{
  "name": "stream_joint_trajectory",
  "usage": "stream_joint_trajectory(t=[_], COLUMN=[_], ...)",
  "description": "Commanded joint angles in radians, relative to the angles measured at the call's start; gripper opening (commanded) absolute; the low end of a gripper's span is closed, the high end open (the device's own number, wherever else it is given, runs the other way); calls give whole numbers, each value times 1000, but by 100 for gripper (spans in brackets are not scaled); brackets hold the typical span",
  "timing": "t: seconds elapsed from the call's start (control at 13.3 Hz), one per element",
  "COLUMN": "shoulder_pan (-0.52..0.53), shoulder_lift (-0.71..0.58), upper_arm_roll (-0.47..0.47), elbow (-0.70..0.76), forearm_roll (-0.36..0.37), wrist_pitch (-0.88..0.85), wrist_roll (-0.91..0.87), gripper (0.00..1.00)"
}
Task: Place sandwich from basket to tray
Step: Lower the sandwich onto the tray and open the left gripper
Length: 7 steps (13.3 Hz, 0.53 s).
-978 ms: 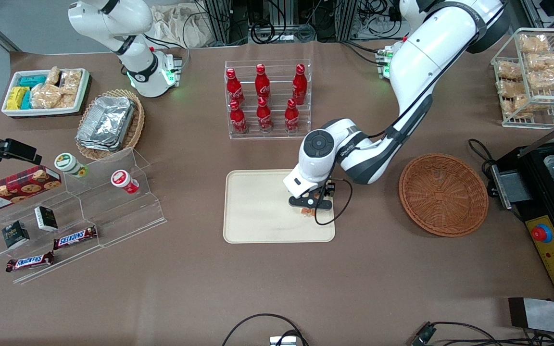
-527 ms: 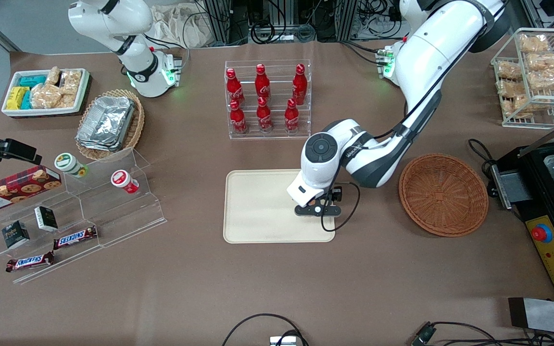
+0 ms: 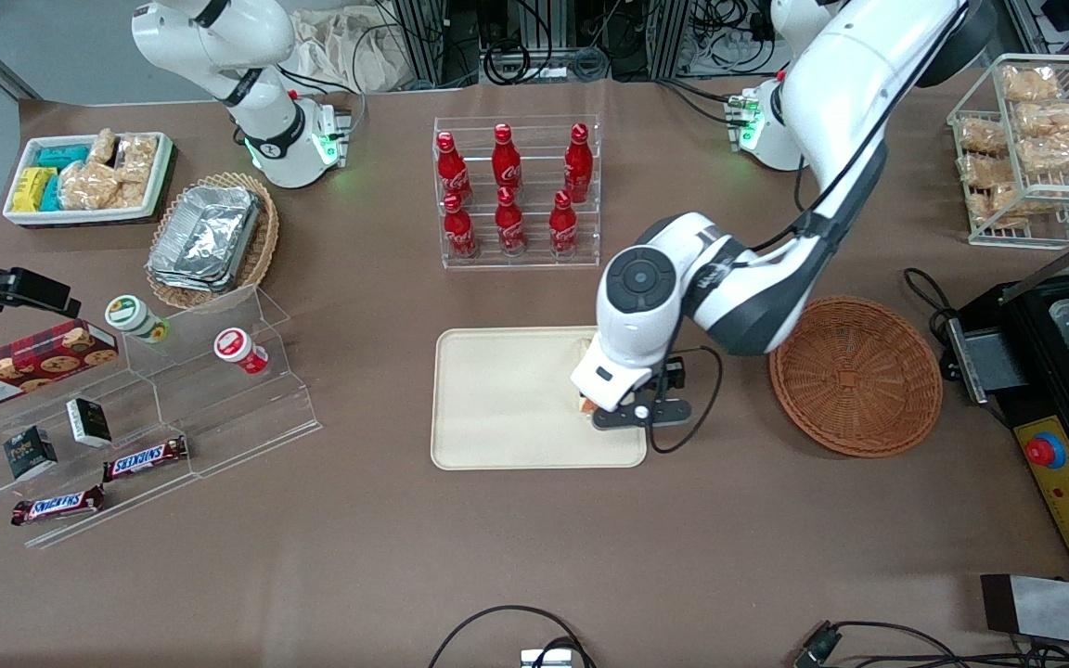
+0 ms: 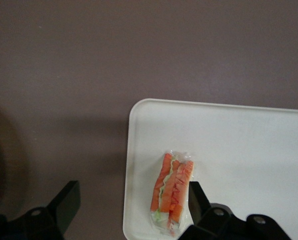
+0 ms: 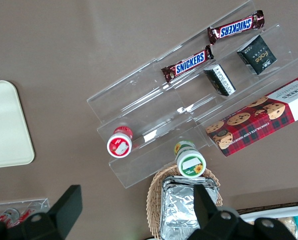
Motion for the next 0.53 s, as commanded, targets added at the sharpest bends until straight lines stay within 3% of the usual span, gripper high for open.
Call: stream_joint_trajectory(t=[0.0,0.15,0.45], shoulder_pan=[-7,-5,-9], shoulder_lift=[-4,-21,-94], upper_arm_roll=[25,34,143], elbow=[90,107,98], forearm_roll=[-36,-33,-137], wrist_pitch=[-81,-92,-124], wrist_roll=[2,2,23], gripper=[100,100,100])
